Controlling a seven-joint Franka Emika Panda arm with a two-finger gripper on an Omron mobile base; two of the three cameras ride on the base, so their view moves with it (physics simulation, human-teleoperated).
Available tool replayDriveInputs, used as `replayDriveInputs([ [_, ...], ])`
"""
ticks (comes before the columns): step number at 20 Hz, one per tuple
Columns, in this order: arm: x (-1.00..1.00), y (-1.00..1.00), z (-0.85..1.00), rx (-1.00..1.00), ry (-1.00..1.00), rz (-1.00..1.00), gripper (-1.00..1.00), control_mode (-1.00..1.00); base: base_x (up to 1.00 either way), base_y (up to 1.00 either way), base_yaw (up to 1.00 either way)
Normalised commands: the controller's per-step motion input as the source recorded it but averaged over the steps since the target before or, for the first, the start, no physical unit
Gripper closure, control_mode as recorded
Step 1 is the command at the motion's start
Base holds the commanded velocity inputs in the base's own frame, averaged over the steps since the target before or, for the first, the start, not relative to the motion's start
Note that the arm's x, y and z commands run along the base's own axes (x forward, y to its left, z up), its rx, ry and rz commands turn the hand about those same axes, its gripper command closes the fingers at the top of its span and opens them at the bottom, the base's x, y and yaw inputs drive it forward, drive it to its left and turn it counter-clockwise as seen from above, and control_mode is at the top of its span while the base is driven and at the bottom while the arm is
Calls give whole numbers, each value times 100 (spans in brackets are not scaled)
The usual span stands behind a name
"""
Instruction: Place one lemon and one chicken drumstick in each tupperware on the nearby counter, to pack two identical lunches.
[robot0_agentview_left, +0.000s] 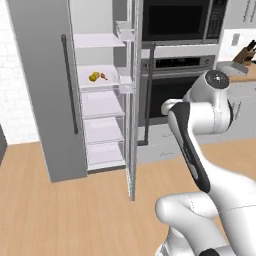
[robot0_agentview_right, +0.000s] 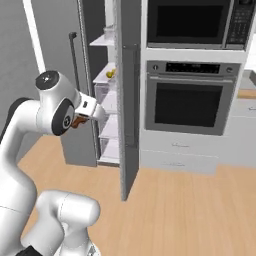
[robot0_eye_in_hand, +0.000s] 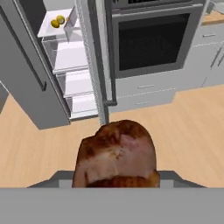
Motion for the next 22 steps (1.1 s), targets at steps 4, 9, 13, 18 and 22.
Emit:
replayDriveInputs([
  [4,0,0,0,0,0,0,100,100,-8,-100,-14],
  [9,0,0,0,0,0,0,100,100,21,-100,-14],
  [13,0,0,0,0,0,0,100,100,94,-100,-9],
  [18,0,0,0,0,0,0,100,100,100,-86,-6],
  [22,0,0,0,0,0,0,100,100,100,-94,-3],
])
